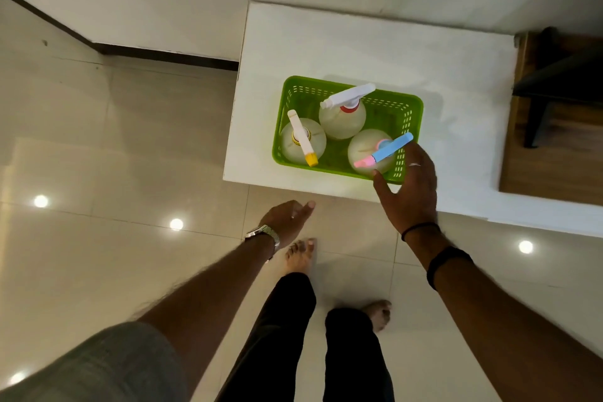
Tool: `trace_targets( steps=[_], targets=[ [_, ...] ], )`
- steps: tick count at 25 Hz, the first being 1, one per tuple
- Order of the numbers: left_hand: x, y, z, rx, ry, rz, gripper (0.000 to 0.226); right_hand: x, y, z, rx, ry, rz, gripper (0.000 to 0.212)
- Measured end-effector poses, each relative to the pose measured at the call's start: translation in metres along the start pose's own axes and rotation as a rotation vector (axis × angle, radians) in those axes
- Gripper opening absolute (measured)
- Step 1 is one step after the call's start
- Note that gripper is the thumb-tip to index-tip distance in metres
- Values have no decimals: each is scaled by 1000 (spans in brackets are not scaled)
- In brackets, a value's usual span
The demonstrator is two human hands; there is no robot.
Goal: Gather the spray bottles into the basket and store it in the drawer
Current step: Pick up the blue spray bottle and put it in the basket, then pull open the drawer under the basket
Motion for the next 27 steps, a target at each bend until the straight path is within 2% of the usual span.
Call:
trace_targets(
  steps=[2, 4, 6, 7, 9, 12, 14, 15, 17, 18, 21, 22, 27],
  targets=[
    [-43, -6, -3, 110, -179, -126, 69, 9, -2, -15, 31, 33, -42, 85],
    [-67, -15, -2, 317, -312, -532, 72, 21, 0, -29, 45, 86, -49, 88],
    [-70, -29, 13, 508, -212, -910, 59, 35, 3, -44, 59, 151, -33, 83],
    [-68, -36, 22, 573, -147, -973, 51, 41, 5, -51, 61, 175, -21, 80],
    [-62, -42, 36, 639, -133, -951, 44, 50, 12, -64, 47, 211, -26, 76],
    [-69, -39, 38, 726, -184, -800, 44, 53, 27, -84, -44, 245, -100, 73],
    [-77, -44, 30, 710, -172, -670, 48, 48, 36, -96, -105, 247, -121, 72],
    [-81, -45, 25, 681, -168, -566, 52, 44, 40, -99, -129, 240, -127, 72],
    [-87, -34, 14, 615, -146, -214, 64, 40, 48, -102, -176, 217, -160, 67],
    [-85, -20, 5, 575, -89, 4, 71, 40, 51, -103, -222, 201, -209, 65],
    [-62, 34, -12, 366, 285, 558, 83, 44, 61, -103, -442, 141, -446, 72],
    [-54, 47, -12, 306, 336, 640, 85, 49, 64, -103, -492, 126, -513, 78],
    [-32, 62, -8, 256, 175, 745, 94, 66, 69, -113, -599, 121, -568, 96]
  ],
)
Point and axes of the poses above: each hand's wrist, its own z-axis towards the middle knuckle, its own y-axis out of the palm, x = y × z, the point moved 1 cm from there along z, towards the middle knuckle, and after that the axes turned 4 degrees about -x, right-handed, at the moved point
